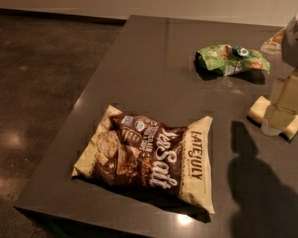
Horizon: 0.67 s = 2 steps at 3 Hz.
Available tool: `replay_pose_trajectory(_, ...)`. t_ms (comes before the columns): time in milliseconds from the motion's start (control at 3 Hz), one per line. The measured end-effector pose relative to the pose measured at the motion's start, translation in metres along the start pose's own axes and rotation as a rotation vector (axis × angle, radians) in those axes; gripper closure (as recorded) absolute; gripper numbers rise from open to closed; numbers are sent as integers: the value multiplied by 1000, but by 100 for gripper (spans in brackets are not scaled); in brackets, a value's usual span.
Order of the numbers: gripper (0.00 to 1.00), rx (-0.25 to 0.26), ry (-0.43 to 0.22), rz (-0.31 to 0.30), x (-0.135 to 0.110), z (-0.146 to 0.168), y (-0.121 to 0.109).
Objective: Move sponge near brown chip bag
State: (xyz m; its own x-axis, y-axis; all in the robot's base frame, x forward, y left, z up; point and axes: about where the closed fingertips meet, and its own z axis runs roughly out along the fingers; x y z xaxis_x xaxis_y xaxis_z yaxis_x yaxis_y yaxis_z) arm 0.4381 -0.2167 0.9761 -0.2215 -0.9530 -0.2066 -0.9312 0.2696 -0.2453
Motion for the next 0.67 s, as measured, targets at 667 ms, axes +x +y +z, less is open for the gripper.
replay_pose_trajectory(667,0,10,46,0,5,9,-5)
